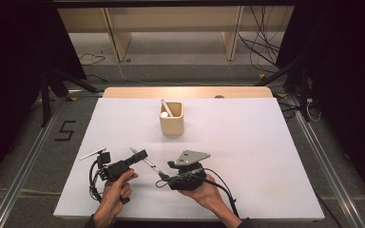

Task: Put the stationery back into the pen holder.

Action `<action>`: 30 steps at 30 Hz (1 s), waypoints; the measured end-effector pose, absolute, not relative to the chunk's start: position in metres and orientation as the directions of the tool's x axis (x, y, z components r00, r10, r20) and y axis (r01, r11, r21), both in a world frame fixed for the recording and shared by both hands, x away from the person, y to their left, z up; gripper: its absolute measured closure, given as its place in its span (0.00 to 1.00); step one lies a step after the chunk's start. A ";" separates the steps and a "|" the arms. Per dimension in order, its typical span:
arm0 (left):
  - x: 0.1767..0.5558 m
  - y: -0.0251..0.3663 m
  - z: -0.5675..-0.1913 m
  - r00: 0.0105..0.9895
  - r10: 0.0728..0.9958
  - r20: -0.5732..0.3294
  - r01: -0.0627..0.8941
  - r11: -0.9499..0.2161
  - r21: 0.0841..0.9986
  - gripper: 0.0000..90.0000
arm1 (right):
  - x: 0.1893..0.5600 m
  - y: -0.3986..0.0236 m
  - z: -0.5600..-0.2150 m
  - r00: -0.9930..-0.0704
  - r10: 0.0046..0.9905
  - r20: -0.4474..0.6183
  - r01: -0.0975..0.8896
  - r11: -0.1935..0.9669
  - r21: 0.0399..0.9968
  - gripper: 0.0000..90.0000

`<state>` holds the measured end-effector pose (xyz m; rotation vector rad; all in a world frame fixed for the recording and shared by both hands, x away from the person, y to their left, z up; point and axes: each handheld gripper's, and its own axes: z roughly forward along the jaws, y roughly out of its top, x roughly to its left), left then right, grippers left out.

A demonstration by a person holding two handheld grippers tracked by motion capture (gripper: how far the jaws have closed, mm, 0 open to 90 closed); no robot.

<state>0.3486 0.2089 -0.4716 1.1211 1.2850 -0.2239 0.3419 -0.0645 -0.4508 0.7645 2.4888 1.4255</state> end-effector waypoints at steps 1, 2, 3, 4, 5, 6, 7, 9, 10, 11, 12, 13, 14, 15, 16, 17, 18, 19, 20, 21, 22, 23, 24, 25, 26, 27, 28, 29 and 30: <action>0.348 0.209 -0.471 0.342 0.439 -0.831 0.684 0.490 0.541 0.88 | 0.342 -0.067 -0.451 -0.850 0.517 0.100 0.347 0.407 0.845 0.50; 0.349 0.209 -0.470 0.344 0.444 -0.827 0.680 0.490 0.546 0.88 | 0.343 -0.070 -0.450 -0.847 0.521 0.102 0.351 0.406 0.843 0.48; 0.349 0.209 -0.470 0.346 0.451 -0.823 0.678 0.487 0.551 0.88 | 0.343 -0.073 -0.450 -0.843 0.527 0.103 0.355 0.403 0.844 0.47; 0.349 0.210 -0.469 0.349 0.456 -0.819 0.675 0.484 0.557 0.88 | 0.343 -0.076 -0.450 -0.839 0.534 0.106 0.360 0.399 0.843 0.46; 0.349 0.210 -0.469 0.353 0.464 -0.812 0.672 0.478 0.565 0.88 | 0.343 -0.080 -0.450 -0.837 0.537 0.106 0.361 0.394 0.845 0.45; 0.349 0.210 -0.468 0.354 0.470 -0.809 0.669 0.477 0.570 0.88 | 0.343 -0.083 -0.450 -0.835 0.540 0.108 0.362 0.391 0.846 0.44; 0.349 0.210 -0.467 0.357 0.476 -0.804 0.665 0.475 0.577 0.88 | 0.343 -0.086 -0.450 -0.832 0.543 0.109 0.365 0.388 0.846 0.44; 0.350 0.209 -0.466 0.364 0.491 -0.792 0.659 0.466 0.591 0.88 | 0.343 -0.093 -0.450 -0.825 0.553 0.113 0.368 0.375 0.851 0.43; 0.350 0.209 -0.465 0.367 0.499 -0.785 0.655 0.460 0.600 0.88 | 0.343 -0.096 -0.450 -0.822 0.558 0.117 0.373 0.371 0.851 0.43; 0.351 0.209 -0.464 0.373 0.506 -0.778 0.651 0.455 0.608 0.88 | 0.343 -0.100 -0.450 -0.819 0.561 0.120 0.375 0.365 0.852 0.43; 0.351 0.209 -0.463 0.373 0.509 -0.776 0.648 0.455 0.610 0.88 | 0.343 -0.103 -0.450 -0.814 0.568 0.122 0.377 0.358 0.854 0.42; 0.351 0.209 -0.463 0.375 0.513 -0.772 0.647 0.453 0.614 0.88 | 0.343 -0.106 -0.450 -0.813 0.570 0.121 0.377 0.355 0.856 0.42; 0.352 0.210 -0.462 0.375 0.514 -0.771 0.644 0.454 0.616 0.88 | 0.343 -0.109 -0.450 -0.810 0.574 0.123 0.379 0.351 0.856 0.42; 0.352 0.210 -0.461 0.377 0.520 -0.766 0.641 0.451 0.621 0.88 | 0.343 -0.111 -0.449 -0.807 0.577 0.124 0.379 0.345 0.858 0.42; 0.353 0.210 -0.461 0.379 0.524 -0.763 0.638 0.450 0.625 0.88 | 0.343 -0.114 -0.449 -0.803 0.582 0.124 0.381 0.342 0.859 0.42; 0.353 0.210 -0.460 0.378 0.526 -0.762 0.635 0.452 0.627 0.88 | 0.343 -0.116 -0.449 -0.800 0.587 0.125 0.383 0.339 0.859 0.42; 0.354 0.211 -0.460 0.379 0.531 -0.758 0.633 0.449 0.631 0.88 | 0.343 -0.119 -0.449 -0.797 0.591 0.126 0.385 0.337 0.859 0.41; 0.355 0.211 -0.459 0.380 0.535 -0.755 0.629 0.449 0.635 0.88 | 0.342 -0.121 -0.449 -0.793 0.596 0.128 0.389 0.332 0.860 0.41; 0.355 0.211 -0.458 0.381 0.539 -0.751 0.626 0.448 0.639 0.88 | 0.342 -0.124 -0.449 -0.791 0.598 0.130 0.390 0.328 0.860 0.41; 0.356 0.211 -0.457 0.383 0.544 -0.747 0.622 0.446 0.644 0.88 | 0.342 -0.126 -0.448 -0.789 0.601 0.129 0.389 0.326 0.861 0.41; 0.357 0.211 -0.456 0.386 0.548 -0.742 0.616 0.445 0.650 0.88 | 0.342 -0.129 -0.448 -0.786 0.604 0.131 0.391 0.322 0.862 0.40; 0.358 0.212 -0.454 0.387 0.551 -0.739 0.614 0.445 0.653 0.88 | 0.342 -0.132 -0.448 -0.782 0.609 0.129 0.391 0.320 0.863 0.40; 0.359 0.212 -0.454 0.388 0.551 -0.738 0.611 0.446 0.654 0.88 | 0.342 -0.135 -0.448 -0.779 0.613 0.129 0.392 0.315 0.864 0.40; 0.361 0.212 -0.452 0.389 0.554 -0.736 0.607 0.446 0.657 0.88 | 0.343 -0.137 -0.449 -0.775 0.618 0.131 0.393 0.310 0.866 0.40; 0.362 0.212 -0.451 0.393 0.562 -0.728 0.601 0.442 0.666 0.88 | 0.343 -0.140 -0.449 -0.772 0.621 0.135 0.396 0.304 0.866 0.40; 0.364 0.212 -0.450 0.394 0.564 -0.725 0.598 0.442 0.669 0.88 | 0.343 -0.144 -0.449 -0.765 0.629 0.137 0.399 0.296 0.868 0.39; 0.365 0.211 -0.449 0.398 0.567 -0.722 0.594 0.440 0.673 0.88 | 0.343 -0.146 -0.449 -0.764 0.630 0.137 0.399 0.295 0.868 0.39; 0.367 0.211 -0.447 0.400 0.569 -0.718 0.591 0.439 0.677 0.88 | 0.343 -0.148 -0.449 -0.760 0.634 0.139 0.400 0.290 0.869 0.39; 0.368 0.210 -0.445 0.403 0.575 -0.712 0.586 0.436 0.683 0.88 | 0.343 -0.151 -0.449 -0.757 0.638 0.139 0.400 0.285 0.871 0.38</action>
